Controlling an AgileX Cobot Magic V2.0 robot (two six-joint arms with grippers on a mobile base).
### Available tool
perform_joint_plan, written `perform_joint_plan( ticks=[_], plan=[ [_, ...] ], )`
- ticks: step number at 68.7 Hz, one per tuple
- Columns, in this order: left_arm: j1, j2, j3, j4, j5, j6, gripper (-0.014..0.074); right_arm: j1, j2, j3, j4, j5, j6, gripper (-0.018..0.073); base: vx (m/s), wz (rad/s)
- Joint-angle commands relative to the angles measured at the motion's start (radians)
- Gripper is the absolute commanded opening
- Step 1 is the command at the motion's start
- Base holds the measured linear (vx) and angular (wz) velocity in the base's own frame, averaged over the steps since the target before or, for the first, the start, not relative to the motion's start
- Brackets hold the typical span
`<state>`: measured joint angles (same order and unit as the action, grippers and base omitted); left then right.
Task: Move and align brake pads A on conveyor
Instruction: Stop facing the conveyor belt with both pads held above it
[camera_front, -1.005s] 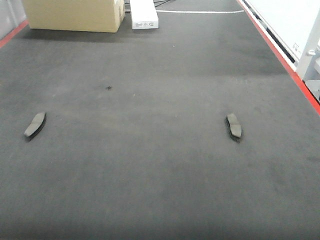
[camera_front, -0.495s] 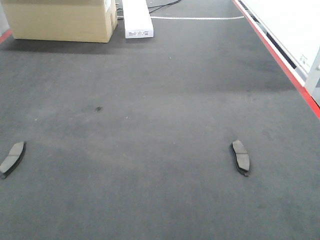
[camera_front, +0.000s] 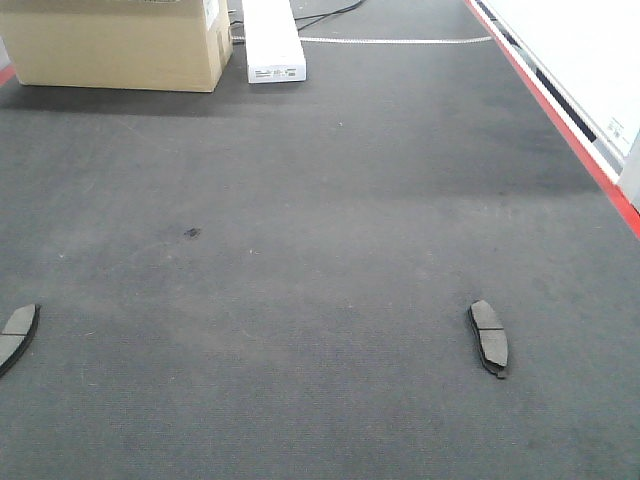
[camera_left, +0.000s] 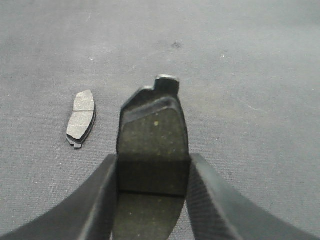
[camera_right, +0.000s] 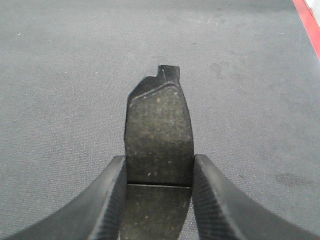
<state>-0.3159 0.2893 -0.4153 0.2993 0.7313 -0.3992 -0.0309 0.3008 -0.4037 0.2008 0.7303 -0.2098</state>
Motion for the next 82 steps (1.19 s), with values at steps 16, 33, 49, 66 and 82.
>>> perform_joint_plan(
  ticks=[16, 33, 49, 66, 82],
  plan=[
    [0.0, 0.011, -0.028, 0.013, -0.084, -0.001, -0.0006, -0.008, 0.009, -0.032, 0.011, -0.084, -0.007, -0.0011, 0.0, 0.01],
    [0.0, 0.011, -0.028, 0.013, -0.084, -0.001, -0.0006, -0.008, 0.009, -0.032, 0.011, -0.084, -0.007, -0.0011, 0.0, 0.0],
    [0.0, 0.011, -0.028, 0.013, -0.084, -0.001, -0.0006, -0.008, 0.009, -0.032, 0.011, -0.084, -0.007, -0.0011, 0.0, 0.0],
    [0.0, 0.011, -0.028, 0.013, -0.134, -0.001, -0.0006, -0.008, 0.009, -0.032, 0.011, -0.084, -0.007, -0.0011, 0.0, 0.0],
    [0.0, 0.011, -0.028, 0.022, -0.255, -0.001, -0.0006, -0.008, 0.009, -0.032, 0.011, -0.084, -0.007, -0.0011, 0.0, 0.0]
  ],
)
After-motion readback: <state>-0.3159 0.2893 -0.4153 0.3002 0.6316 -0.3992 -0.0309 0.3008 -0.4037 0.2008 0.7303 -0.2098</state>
